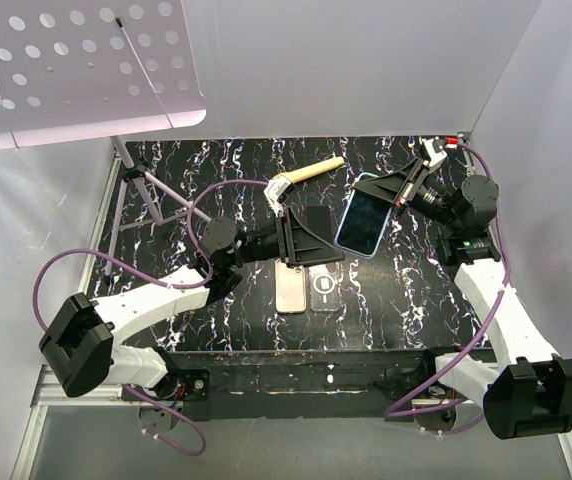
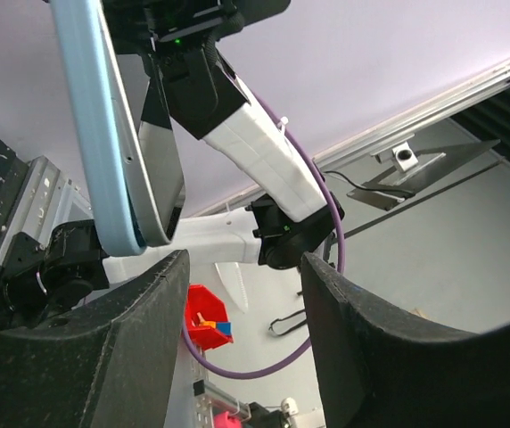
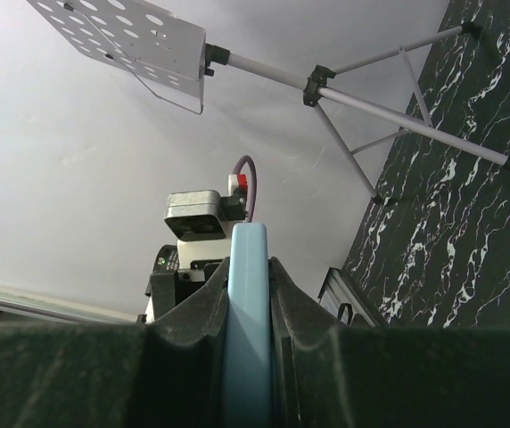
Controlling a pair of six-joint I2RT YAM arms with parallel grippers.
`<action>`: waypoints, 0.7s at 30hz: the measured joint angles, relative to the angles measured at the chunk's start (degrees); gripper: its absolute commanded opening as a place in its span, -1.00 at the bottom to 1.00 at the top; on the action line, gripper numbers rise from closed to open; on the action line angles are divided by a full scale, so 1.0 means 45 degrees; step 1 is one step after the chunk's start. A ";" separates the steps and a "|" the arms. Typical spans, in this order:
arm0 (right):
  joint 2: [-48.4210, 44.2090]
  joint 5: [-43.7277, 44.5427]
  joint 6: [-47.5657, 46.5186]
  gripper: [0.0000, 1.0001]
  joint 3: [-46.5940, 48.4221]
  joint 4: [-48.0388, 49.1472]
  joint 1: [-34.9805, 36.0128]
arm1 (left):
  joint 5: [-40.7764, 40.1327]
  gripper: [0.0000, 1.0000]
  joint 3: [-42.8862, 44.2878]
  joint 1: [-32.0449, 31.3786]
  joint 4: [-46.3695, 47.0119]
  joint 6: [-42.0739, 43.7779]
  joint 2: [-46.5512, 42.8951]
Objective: Take the phone out of the phone case
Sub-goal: Remove the phone case at the center of the board.
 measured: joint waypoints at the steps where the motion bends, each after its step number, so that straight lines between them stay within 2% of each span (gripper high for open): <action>1: -0.0029 0.0019 -0.0005 -0.97 0.0010 -0.0024 0.0000 | -0.0073 0.01 -0.0005 -0.0019 0.0029 -0.0068 0.0053; 18: -0.0787 0.0267 -0.0476 -0.97 0.0015 -0.0243 -0.0170 | -0.0976 0.05 0.0019 -0.0092 0.0136 -0.0262 0.0767; 21: -0.0840 0.0364 -0.0675 -0.97 0.0015 -0.0330 -0.0175 | -0.0991 -0.01 0.0277 -0.0097 0.0087 -0.0257 0.0913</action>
